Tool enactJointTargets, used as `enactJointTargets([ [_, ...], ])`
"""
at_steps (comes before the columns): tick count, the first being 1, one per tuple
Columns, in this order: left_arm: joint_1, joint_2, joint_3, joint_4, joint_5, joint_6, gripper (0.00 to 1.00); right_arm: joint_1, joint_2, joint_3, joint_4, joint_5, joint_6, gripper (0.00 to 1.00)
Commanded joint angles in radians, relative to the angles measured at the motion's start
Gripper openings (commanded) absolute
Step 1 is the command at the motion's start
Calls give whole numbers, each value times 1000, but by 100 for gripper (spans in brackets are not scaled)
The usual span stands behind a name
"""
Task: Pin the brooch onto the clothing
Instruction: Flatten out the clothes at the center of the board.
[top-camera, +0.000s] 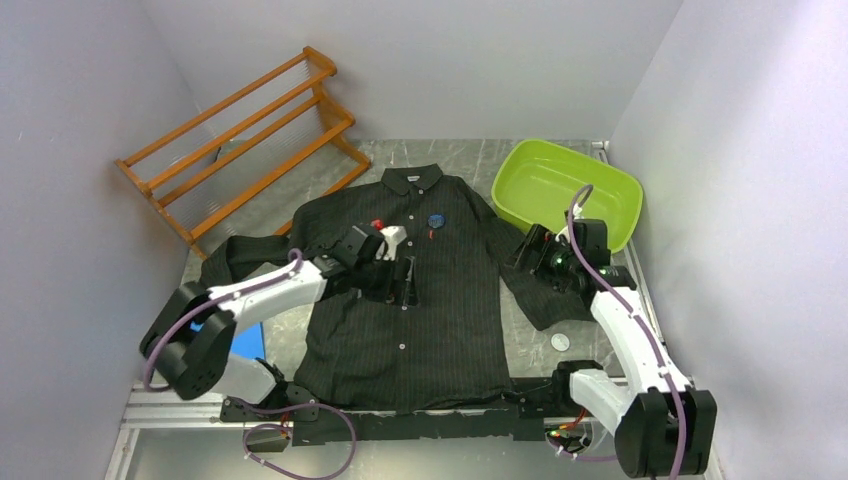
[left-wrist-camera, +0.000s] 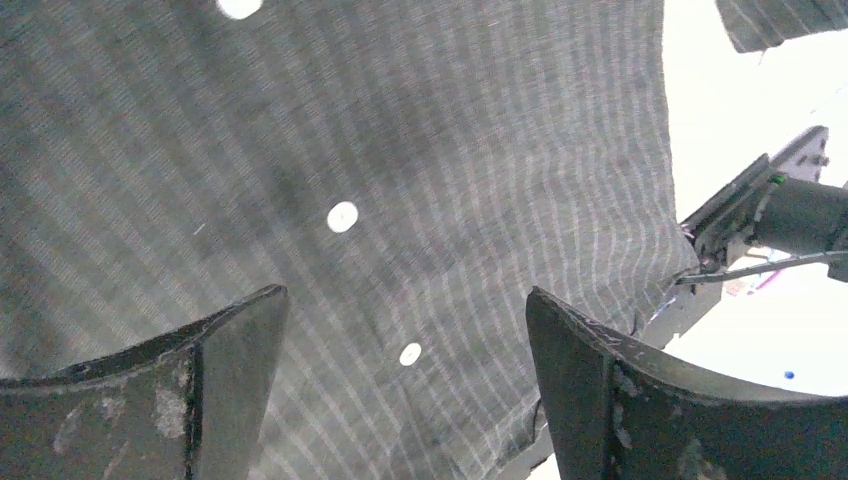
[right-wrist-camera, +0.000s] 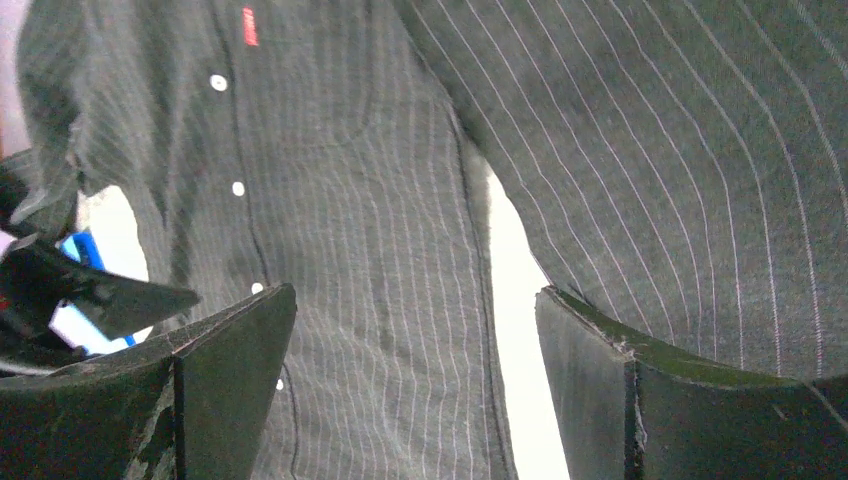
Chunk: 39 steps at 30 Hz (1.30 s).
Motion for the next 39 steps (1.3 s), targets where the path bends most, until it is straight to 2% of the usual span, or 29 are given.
enactJointTargets([
  [1,-58,121,112,201,132,111,93,6,-84,84,20,-1,-60,93],
  [6,-147,288,225,316,151,156,92,15,-147,139,83,-92,-50,93],
  [11,-236,429,346,407,144,214,92,17,-204,252,65,-143,-74,93],
  [15,-287,498,357,567,139,214,91,70,-238,323,61,-155,-84,94],
  [19,-334,538,335,700,132,290,91,115,-264,341,73,-159,-71,95],
  [23,-374,544,297,819,115,391,92,128,-269,336,52,-140,-94,96],
  [32,-377,466,177,921,19,398,93,125,-242,303,-84,54,-161,99],
  [39,-378,358,127,773,-1,474,93,113,-259,222,-162,195,-71,99],
])
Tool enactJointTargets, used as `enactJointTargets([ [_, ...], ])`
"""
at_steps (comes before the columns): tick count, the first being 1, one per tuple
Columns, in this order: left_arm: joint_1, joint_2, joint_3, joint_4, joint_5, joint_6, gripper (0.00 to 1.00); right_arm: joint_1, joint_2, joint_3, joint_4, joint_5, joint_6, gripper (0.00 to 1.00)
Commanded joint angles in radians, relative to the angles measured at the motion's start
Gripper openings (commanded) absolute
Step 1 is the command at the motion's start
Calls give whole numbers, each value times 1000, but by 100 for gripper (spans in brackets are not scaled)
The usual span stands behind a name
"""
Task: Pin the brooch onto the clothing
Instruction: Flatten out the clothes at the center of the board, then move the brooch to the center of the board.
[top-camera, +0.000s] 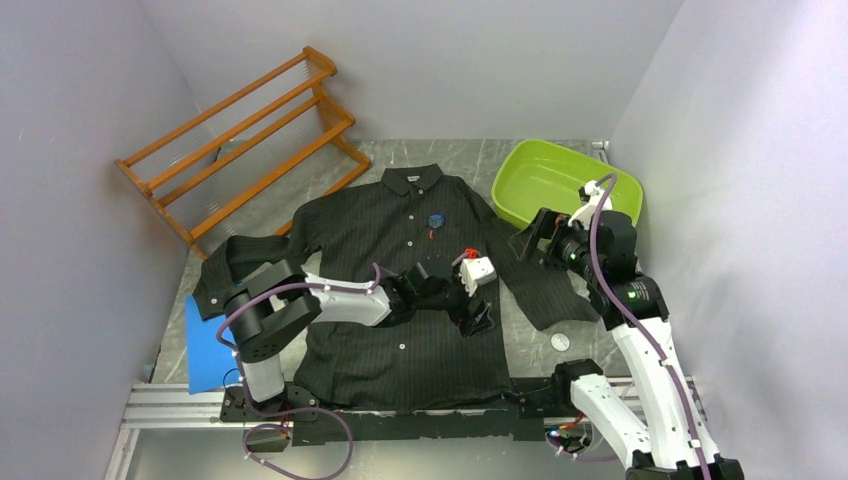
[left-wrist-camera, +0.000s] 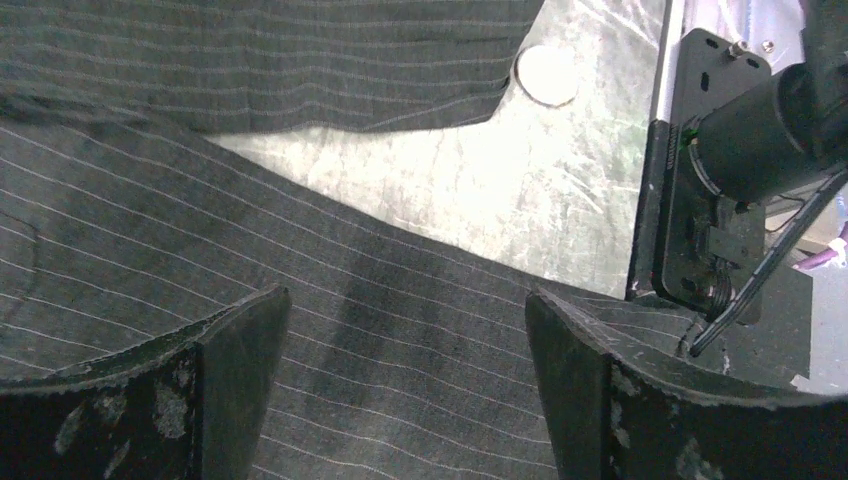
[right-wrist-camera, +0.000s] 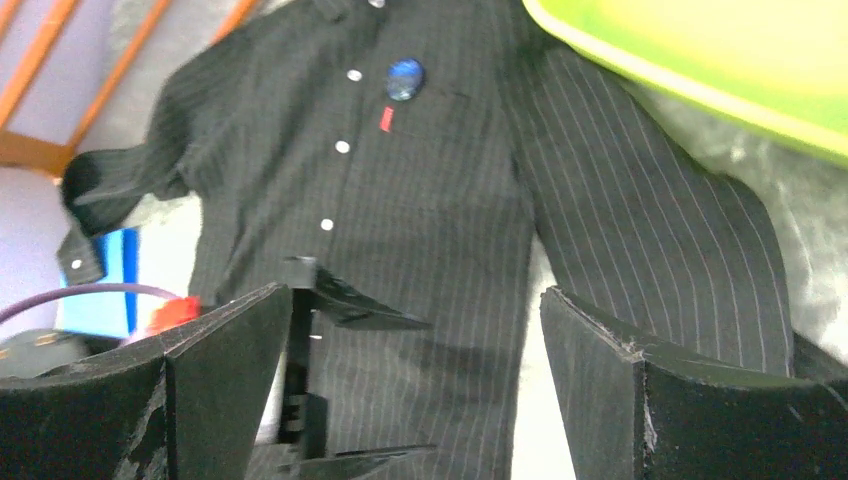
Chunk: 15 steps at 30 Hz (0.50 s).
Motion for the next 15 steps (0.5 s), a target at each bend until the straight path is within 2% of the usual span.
enactJointTargets([
  [1,-1,-101,-2,-55,-7,86,93,-7,-28,-54,-60,133,88,99],
  [7,-1,-96,-40,-1,164,229,92,-8,2,-47,-125,200,222,97],
  [15,-4,-13,40,15,355,198,85,-8,-5,-60,-276,279,310,97],
])
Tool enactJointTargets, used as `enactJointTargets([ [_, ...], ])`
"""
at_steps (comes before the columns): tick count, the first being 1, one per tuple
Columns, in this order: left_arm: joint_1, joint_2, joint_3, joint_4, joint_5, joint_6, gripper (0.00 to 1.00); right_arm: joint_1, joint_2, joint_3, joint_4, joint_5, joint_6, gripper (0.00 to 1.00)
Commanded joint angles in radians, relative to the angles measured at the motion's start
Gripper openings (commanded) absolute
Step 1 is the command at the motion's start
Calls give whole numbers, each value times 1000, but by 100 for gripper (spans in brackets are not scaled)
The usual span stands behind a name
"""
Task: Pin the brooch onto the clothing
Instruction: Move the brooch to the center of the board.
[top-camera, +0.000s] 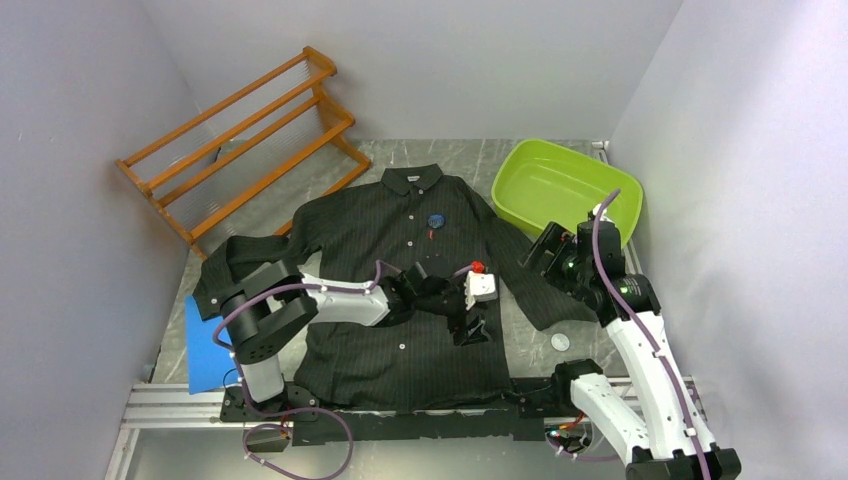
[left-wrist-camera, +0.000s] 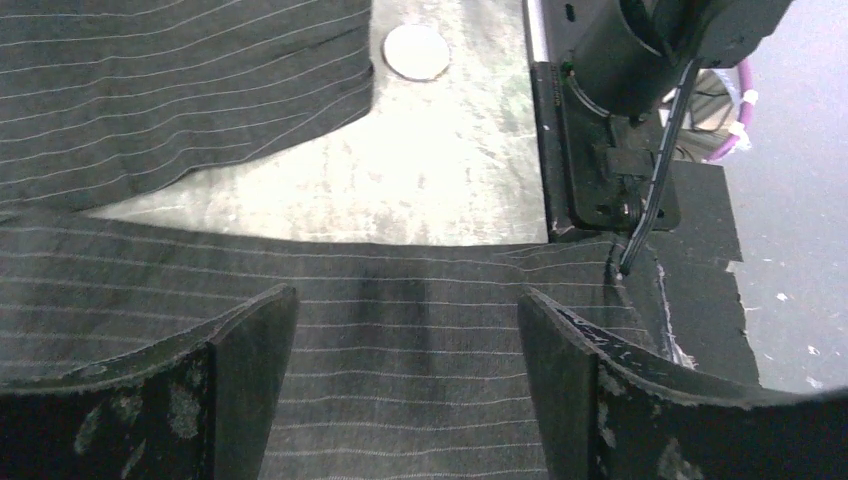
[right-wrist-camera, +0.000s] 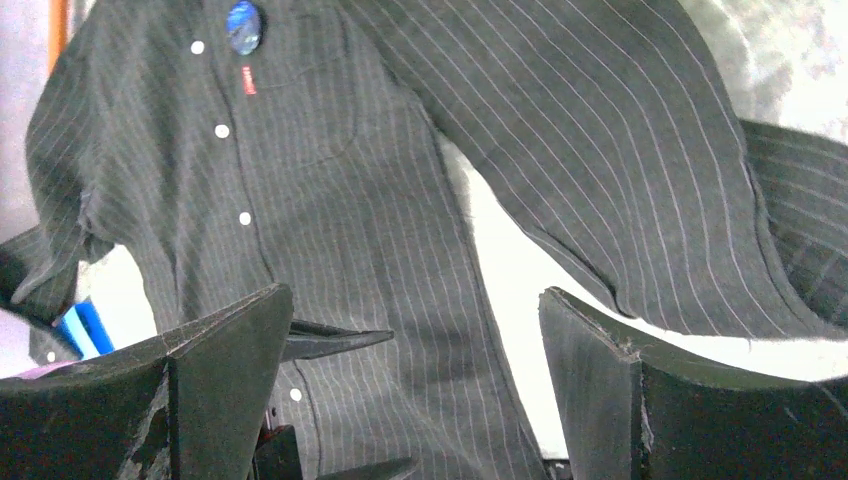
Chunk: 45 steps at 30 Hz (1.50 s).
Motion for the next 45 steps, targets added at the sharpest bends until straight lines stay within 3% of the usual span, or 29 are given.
enactJointTargets([
  [1,-5,54,59,57,152,3,84,-3,-44,0,-97,90,71,97],
  [7,-32,106,85,81,172,67,81,-5,-103,-64,-94,117,58,97],
  [13,-61,170,165,11,160,145,79,-12,-50,-61,-35,107,-23,97],
  [18,-94,226,170,128,202,289,80,-44,61,88,-3,52,-79,99],
  [28,-101,467,637,-325,267,549,69,-49,79,253,101,-148,-101,99],
  [34,-103,561,770,-388,347,624,65,-50,29,252,124,-147,-135,99],
  [38,-109,608,817,-347,390,615,61,-49,-18,240,132,-119,-157,98],
  [45,-124,678,890,-287,407,594,66,-49,-24,234,93,-104,-187,98],
])
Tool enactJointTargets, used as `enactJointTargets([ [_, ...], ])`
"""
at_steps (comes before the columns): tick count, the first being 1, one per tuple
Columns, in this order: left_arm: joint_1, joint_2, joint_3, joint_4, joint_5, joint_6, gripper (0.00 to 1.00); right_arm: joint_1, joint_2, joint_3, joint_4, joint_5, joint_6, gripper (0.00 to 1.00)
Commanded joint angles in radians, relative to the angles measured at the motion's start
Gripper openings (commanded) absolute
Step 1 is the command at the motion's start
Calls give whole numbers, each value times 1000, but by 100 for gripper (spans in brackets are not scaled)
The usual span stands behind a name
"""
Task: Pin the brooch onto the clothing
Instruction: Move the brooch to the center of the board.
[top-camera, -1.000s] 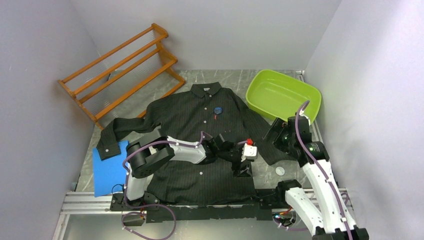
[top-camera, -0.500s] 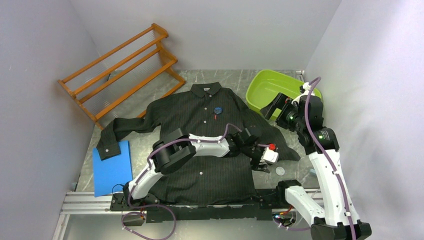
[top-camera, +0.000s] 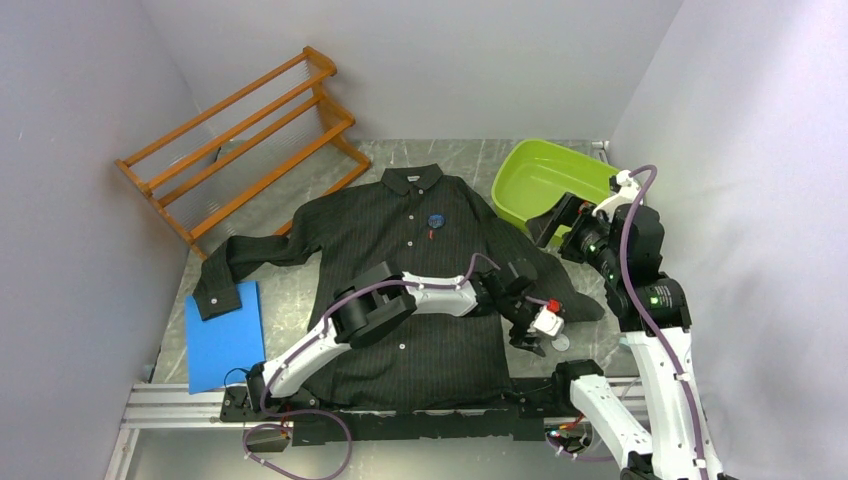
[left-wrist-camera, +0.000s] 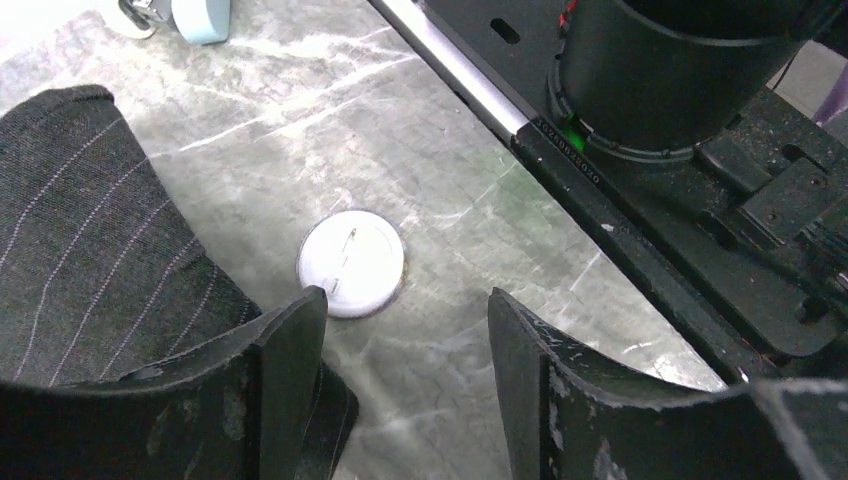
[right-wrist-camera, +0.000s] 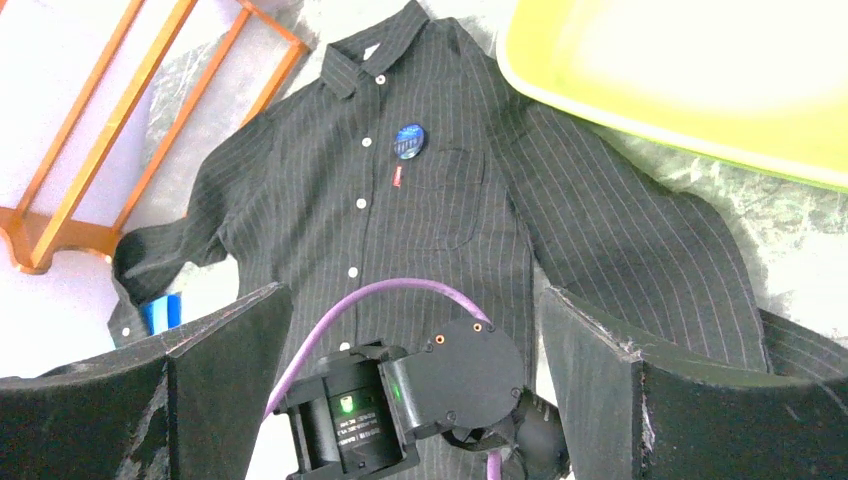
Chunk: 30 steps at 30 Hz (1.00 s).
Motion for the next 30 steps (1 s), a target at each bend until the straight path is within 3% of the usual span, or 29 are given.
enactJointTargets([
  [1,-21,16,59,57,64,21,65,-3,-2,5,18,18,-32,98],
  [6,-23,9,44,164,61,-45,47,-4,-8,-13,17,19,-29,98],
  [13,-23,6,18,274,142,-75,39,-3,-2,-18,18,21,-29,97],
  [18,-23,65,65,360,159,-127,39,-3,2,-8,6,35,-34,97],
  [23,-23,137,153,326,163,-137,36,-3,7,-1,-8,46,-38,97],
  [27,-22,137,141,327,67,-109,30,-3,9,0,-9,50,-39,98],
  [30,-18,135,171,193,39,-70,26,-4,13,0,-9,45,-38,97],
])
